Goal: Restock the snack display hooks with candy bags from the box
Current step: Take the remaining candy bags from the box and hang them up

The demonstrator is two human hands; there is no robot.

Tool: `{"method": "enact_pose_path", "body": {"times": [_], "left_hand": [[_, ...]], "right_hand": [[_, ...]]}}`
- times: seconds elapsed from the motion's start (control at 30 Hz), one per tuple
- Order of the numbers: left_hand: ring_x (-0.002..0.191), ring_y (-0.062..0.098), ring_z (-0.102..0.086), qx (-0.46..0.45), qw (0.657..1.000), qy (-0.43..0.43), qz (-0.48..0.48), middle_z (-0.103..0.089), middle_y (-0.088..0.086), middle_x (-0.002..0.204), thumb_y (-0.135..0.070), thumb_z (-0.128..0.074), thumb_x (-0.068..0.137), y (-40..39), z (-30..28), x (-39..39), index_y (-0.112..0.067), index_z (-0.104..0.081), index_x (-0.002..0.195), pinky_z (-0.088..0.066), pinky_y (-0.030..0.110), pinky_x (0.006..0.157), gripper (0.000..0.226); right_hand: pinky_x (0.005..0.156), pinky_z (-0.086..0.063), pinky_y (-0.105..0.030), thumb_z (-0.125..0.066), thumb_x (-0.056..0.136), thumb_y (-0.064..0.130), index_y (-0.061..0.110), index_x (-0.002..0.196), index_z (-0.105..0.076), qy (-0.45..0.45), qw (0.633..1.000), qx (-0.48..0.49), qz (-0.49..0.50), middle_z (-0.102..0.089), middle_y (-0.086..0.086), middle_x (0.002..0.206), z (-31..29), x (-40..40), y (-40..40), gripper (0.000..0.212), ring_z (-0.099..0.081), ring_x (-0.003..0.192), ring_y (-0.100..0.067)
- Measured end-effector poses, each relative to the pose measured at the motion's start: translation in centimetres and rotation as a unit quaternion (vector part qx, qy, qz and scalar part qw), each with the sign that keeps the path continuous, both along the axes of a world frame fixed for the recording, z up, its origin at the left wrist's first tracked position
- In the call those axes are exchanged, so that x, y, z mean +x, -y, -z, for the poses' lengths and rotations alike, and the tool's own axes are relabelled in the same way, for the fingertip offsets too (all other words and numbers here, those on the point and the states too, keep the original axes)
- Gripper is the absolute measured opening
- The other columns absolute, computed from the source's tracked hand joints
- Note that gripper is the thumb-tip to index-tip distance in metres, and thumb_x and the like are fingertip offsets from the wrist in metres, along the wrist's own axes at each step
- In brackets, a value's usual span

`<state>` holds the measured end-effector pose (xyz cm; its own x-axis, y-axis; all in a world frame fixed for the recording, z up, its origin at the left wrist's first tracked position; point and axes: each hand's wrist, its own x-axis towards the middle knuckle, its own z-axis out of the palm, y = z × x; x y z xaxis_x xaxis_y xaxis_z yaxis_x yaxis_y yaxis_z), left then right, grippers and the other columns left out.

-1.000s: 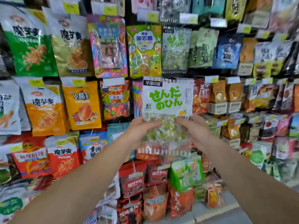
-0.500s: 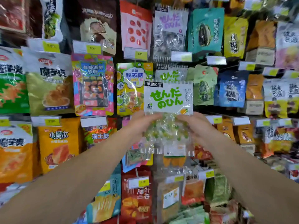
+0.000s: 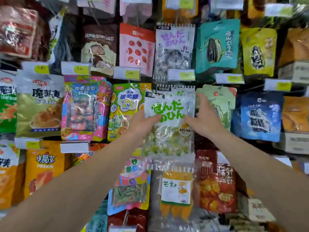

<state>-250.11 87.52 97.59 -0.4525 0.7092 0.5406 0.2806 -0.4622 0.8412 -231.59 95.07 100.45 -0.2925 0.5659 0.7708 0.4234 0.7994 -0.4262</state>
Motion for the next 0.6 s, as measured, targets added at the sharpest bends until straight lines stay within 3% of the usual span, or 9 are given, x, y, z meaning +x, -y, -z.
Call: {"method": "enact_pose_path", "body": {"times": [0.07,0.17,0.23,0.3,0.37,0.43,0.53,0.6], "left_hand": [[0.073,0.013,-0.058,0.005,1.0,-0.012,-0.001,-0.058,-0.013,0.08,-0.02,-0.067,0.092,0.0,-0.7,0.7,-0.027,-0.052,0.085,-0.041,0.028,0.065,0.017],[0.065,0.01,-0.053,0.024,0.999,-0.024,-0.01,-0.049,-0.014,0.076,-0.016,-0.067,0.092,-0.6,-1.2,0.9,-0.023,-0.049,0.114,-0.043,0.028,0.067,0.029],[0.07,0.017,-0.058,0.02,0.999,-0.015,-0.029,-0.055,-0.008,0.082,-0.02,-0.069,0.091,-1.3,-1.7,0.7,-0.016,-0.05,0.126,-0.045,0.032,0.07,0.041],[0.076,0.022,-0.062,-0.001,0.999,-0.015,-0.044,-0.062,0.002,0.092,-0.022,-0.071,0.089,-2.0,-2.0,0.4,-0.019,-0.048,0.119,-0.049,0.034,0.07,0.038],[0.065,0.019,-0.056,0.001,0.998,-0.026,-0.06,-0.062,0.004,0.084,-0.021,-0.07,0.089,-2.5,-2.6,0.2,-0.022,-0.046,0.089,-0.044,0.028,0.057,0.025],[0.063,0.02,-0.053,0.011,0.997,-0.028,-0.068,-0.059,0.0,0.073,-0.021,-0.07,0.089,-3.3,-2.9,0.1,-0.025,-0.045,0.075,-0.038,0.026,0.052,0.03],[0.061,0.02,-0.054,0.016,0.998,-0.018,-0.066,-0.061,0.006,0.078,-0.024,-0.072,0.088,-4.1,-4.1,0.3,-0.024,-0.05,0.079,-0.038,0.026,0.053,0.024],[0.054,0.019,-0.052,0.015,0.998,-0.022,-0.062,-0.065,0.013,0.084,-0.028,-0.073,0.085,-4.4,-4.9,0.6,-0.014,-0.057,0.09,-0.04,0.026,0.053,0.022]], "right_hand": [[0.097,-0.038,-0.037,-0.066,0.088,0.018,0.02,0.153,-0.021,0.044,0.994,0.083,0.052,-0.031,-0.006,0.152,-2.1,0.2,-1.1,0.079,-0.037,0.135,-0.03],[0.107,-0.036,-0.04,-0.061,0.091,0.011,0.02,0.153,-0.023,0.081,0.974,0.189,0.098,-0.027,-0.004,0.154,-4.6,-0.5,-2.6,0.074,-0.035,0.135,-0.032],[0.11,-0.032,-0.041,-0.058,0.091,0.006,0.021,0.153,-0.024,0.093,0.965,0.214,0.117,-0.025,-0.003,0.156,-5.8,-1.2,-3.4,0.073,-0.031,0.136,-0.032],[0.112,-0.03,-0.042,-0.057,0.09,0.005,0.022,0.154,-0.023,0.097,0.958,0.236,0.134,-0.022,-0.003,0.159,-6.8,-1.6,-4.1,0.074,-0.025,0.141,-0.031],[0.114,-0.028,-0.042,-0.055,0.09,0.004,0.023,0.155,-0.021,0.097,0.953,0.253,0.139,-0.017,-0.001,0.162,-7.5,-2.0,-4.7,0.076,-0.018,0.144,-0.028],[0.115,-0.028,-0.042,-0.052,0.088,0.0,0.022,0.154,-0.022,0.102,0.949,0.265,0.135,-0.016,-0.001,0.162,-8.0,-2.5,-5.5,0.075,-0.017,0.145,-0.026],[0.114,-0.029,-0.042,-0.051,0.088,-0.001,0.023,0.152,-0.029,0.097,0.946,0.28,0.134,-0.021,0.001,0.161,-8.4,-3.0,-7.1,0.072,-0.019,0.144,-0.025],[0.114,-0.03,-0.042,-0.052,0.089,0.001,0.024,0.151,-0.032,0.089,0.944,0.29,0.131,-0.024,0.002,0.16,-8.9,-3.2,-7.9,0.068,-0.022,0.143,-0.024]]}}
